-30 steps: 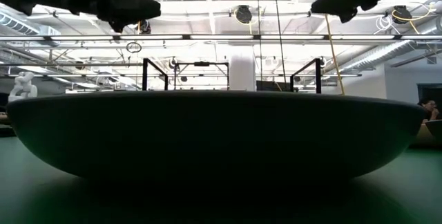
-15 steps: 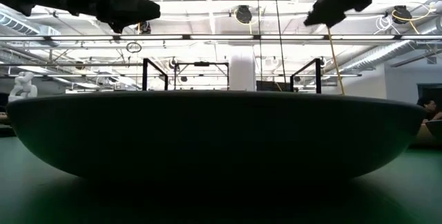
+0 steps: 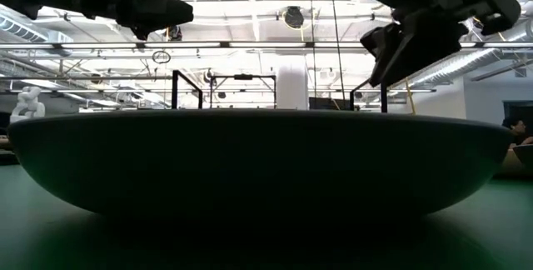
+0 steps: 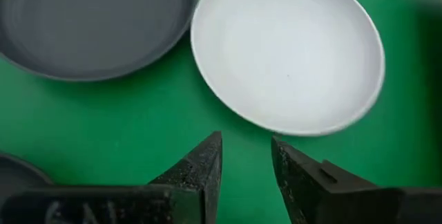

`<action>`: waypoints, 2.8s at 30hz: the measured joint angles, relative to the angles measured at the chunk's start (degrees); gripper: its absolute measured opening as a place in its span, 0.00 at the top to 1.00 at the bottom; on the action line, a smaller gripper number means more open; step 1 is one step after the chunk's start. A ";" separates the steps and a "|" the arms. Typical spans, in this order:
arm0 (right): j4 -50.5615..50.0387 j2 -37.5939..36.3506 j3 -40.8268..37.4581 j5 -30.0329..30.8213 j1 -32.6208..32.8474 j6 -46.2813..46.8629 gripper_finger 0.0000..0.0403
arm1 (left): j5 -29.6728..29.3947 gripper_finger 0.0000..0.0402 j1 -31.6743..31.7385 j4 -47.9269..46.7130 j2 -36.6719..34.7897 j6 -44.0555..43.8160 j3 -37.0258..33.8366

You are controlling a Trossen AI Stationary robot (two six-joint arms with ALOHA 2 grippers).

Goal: Place and stack plates onto a shelf
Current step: Stack the gray plate on top of the green plate on the shelf

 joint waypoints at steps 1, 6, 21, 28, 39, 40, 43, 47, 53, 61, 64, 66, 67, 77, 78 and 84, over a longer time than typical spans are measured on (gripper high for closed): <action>1.00 0.90 0.04 0.00 0.25 -0.68 0.73 | 0.02 0.68 0.00 0.00 0.02 0.02 0.00; 5.91 6.26 0.09 0.09 2.01 -7.31 0.73 | 0.02 0.68 0.04 0.00 0.02 0.02 -0.02; 15.88 14.33 0.04 4.90 4.27 -10.40 0.73 | 0.02 0.68 0.04 -0.46 0.02 -0.64 -0.02; 16.94 18.04 0.02 6.54 3.62 -18.16 0.69 | 0.02 0.68 0.04 -0.59 0.02 -0.49 -0.02; 18.36 23.65 0.00 10.29 2.04 -19.53 0.66 | 0.02 0.68 0.04 -1.38 0.02 -0.89 -0.02; 18.35 23.66 0.00 10.55 2.04 -19.62 0.66 | 0.02 0.68 0.07 -1.38 0.03 -0.92 -0.02; 18.19 23.30 0.00 10.67 2.02 -20.04 0.72 | 0.02 0.68 0.05 -1.39 0.02 -1.01 -0.02; 18.60 21.96 -0.02 10.69 1.99 -20.16 0.87 | 0.02 0.68 0.06 -1.38 0.02 -1.07 -0.02; 18.31 19.29 -0.07 10.63 1.97 -20.87 0.99 | 0.02 0.68 0.07 -1.38 0.02 -1.34 -0.02; 22.39 10.60 -0.07 11.04 1.99 -24.48 0.99 | 0.02 0.68 0.04 -1.36 0.02 -1.47 -0.02; 24.13 6.30 -0.04 15.15 0.83 -26.91 1.00 | 0.02 0.68 0.05 -1.33 0.02 -1.47 -0.02; 24.14 3.52 -0.04 17.60 -1.51 -28.25 1.00 | 0.02 0.68 0.04 -1.33 0.03 -1.47 -0.02; 24.23 2.38 -0.04 18.56 -3.15 -28.47 1.00 | 0.02 0.68 0.07 -1.31 0.02 -1.45 -0.02; 21.84 0.77 -0.02 9.73 -24.30 -26.01 1.00 | 0.02 0.68 0.07 -1.22 0.02 -1.26 -0.02; 20.99 1.11 -0.02 8.45 -25.91 -25.01 1.00 | 0.02 0.68 0.04 -1.22 0.02 -1.21 -0.02; 18.07 2.98 -0.02 6.12 -30.20 -23.46 1.00 | 0.02 0.68 0.07 -1.20 0.02 1.55 -0.02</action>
